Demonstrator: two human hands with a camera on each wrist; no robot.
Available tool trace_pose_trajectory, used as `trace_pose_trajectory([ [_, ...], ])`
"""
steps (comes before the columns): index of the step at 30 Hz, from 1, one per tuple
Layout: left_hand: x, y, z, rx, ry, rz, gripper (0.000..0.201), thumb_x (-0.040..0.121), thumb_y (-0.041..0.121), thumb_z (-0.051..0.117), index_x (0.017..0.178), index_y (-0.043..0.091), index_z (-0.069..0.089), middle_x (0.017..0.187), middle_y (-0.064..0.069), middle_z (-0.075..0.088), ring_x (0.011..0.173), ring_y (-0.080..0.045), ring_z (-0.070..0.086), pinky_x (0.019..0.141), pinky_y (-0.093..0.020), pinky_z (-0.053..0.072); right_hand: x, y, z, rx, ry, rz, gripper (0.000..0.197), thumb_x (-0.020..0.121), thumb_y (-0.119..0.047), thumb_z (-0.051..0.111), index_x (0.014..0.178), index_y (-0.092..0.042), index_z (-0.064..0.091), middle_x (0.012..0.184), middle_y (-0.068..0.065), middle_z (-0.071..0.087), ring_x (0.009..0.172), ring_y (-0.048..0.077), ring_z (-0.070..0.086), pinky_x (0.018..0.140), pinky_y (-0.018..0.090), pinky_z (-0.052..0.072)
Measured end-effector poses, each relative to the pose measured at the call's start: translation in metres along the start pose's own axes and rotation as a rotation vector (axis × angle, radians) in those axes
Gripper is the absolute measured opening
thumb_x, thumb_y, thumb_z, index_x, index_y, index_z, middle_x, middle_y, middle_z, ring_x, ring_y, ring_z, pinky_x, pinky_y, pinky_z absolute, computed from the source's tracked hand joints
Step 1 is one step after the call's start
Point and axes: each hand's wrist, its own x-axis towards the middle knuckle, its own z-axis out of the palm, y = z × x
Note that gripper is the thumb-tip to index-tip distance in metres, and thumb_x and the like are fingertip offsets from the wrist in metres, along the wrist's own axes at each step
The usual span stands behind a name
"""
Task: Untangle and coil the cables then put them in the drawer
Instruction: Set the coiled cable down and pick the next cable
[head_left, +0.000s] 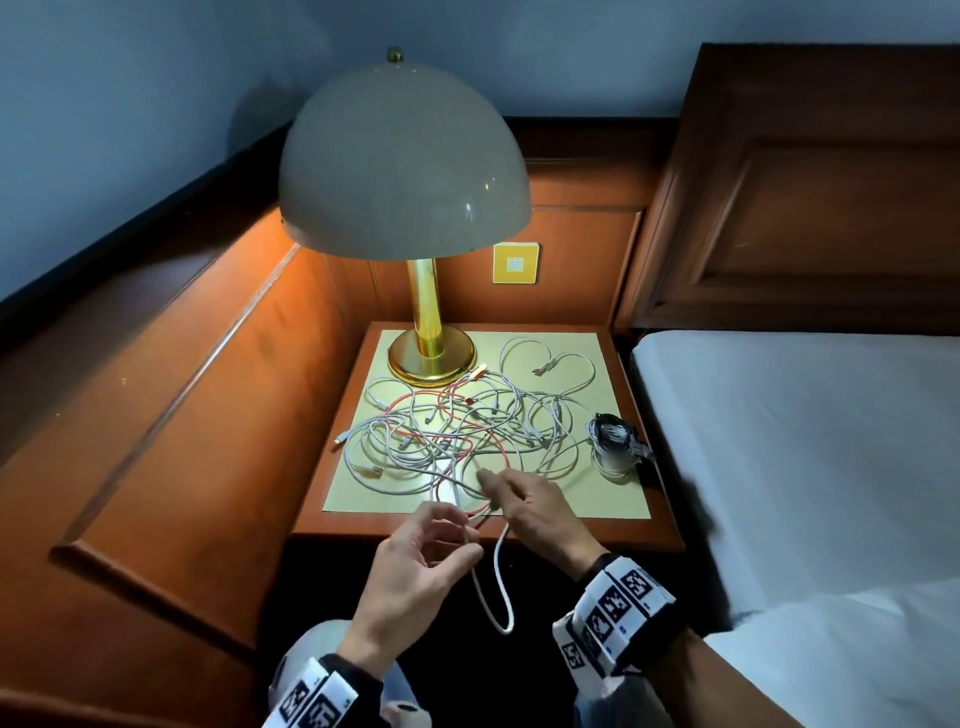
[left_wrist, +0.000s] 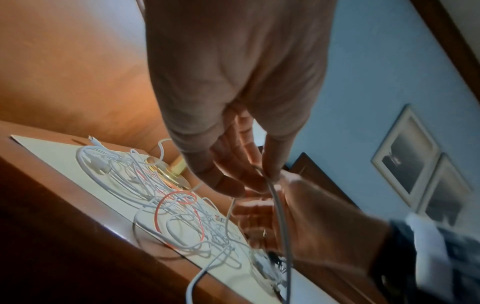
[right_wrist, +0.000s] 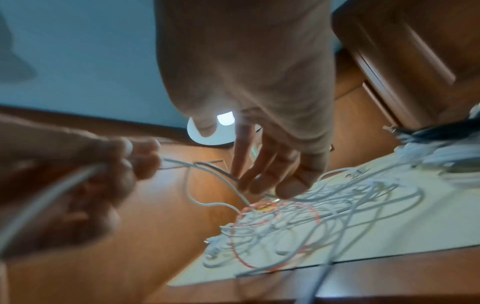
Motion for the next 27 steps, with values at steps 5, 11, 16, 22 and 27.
trace_pose_trajectory([
  [5,0.001,-0.002,0.014,0.053,-0.045,-0.011,0.033,0.081,0.010,0.083,0.104,0.016,0.059,0.092,0.006,0.075,0.082,-0.011,0.075,0.077,-0.022,0.058,0.005,-0.009,0.013,0.043,-0.142,0.007,0.048,0.086,-0.064,0.064,0.090,-0.017,0.071,0.086,-0.001,0.074,0.083,0.013,0.070,0.078,0.032,0.056],
  [11,0.010,-0.009,0.007,0.043,-0.044,-0.104,0.023,0.086,0.023,0.080,0.097,0.018,0.061,0.092,0.000,0.075,0.080,-0.013,0.073,0.070,-0.025,0.057,0.003,-0.004,0.011,0.201,-0.062,-0.076,0.012,0.092,-0.015,0.063,0.095,-0.011,0.074,0.076,0.001,0.073,0.071,0.016,0.071,0.077,0.041,0.062],
  [16,0.025,-0.007,0.000,-0.152,-0.134,-0.239,0.020,0.095,0.018,0.068,0.104,0.006,0.056,0.092,-0.005,0.077,0.081,-0.016,0.069,0.070,-0.027,0.053,0.002,-0.002,0.017,0.310,-0.094,0.007,0.023,0.094,-0.026,0.068,0.088,-0.004,0.070,0.073,0.007,0.068,0.063,0.015,0.061,0.062,0.035,0.050],
  [22,0.026,-0.007,0.001,-0.040,-0.182,-0.167,0.017,0.096,0.022,0.066,0.104,0.014,0.053,0.093,-0.007,0.077,0.079,-0.018,0.066,0.068,-0.027,0.049,0.004,-0.004,0.010,0.410,-0.174,0.134,0.019,0.093,-0.018,0.070,0.096,0.001,0.072,0.069,-0.002,0.067,0.057,0.007,0.058,0.052,0.022,0.047],
  [27,0.034,0.001,0.000,0.032,-0.199,-0.131,0.007,0.104,0.019,0.054,0.109,0.016,0.049,0.090,-0.003,0.078,0.076,-0.008,0.069,0.065,-0.020,0.050,0.001,-0.001,0.001,0.409,-0.248,0.110,0.015,0.093,-0.021,0.070,0.097,-0.009,0.076,0.074,-0.005,0.070,0.063,0.008,0.060,0.057,0.025,0.048],
])
